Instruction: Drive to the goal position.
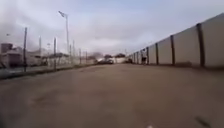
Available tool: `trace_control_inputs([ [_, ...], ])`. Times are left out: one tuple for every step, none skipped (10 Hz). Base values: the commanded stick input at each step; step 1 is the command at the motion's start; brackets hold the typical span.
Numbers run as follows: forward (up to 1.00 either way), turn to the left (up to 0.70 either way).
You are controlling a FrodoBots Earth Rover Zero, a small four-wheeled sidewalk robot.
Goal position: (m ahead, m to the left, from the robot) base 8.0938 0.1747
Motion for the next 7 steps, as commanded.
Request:
trace_control_inputs([
  [0.5, 0.0],
  [0.5, 0.0],
  [0.5, 0.0],
  [0.5, 0.0],
  [0.5, 0.0],
  [0.5, 0.0],
  [0.5, 0.0],
])
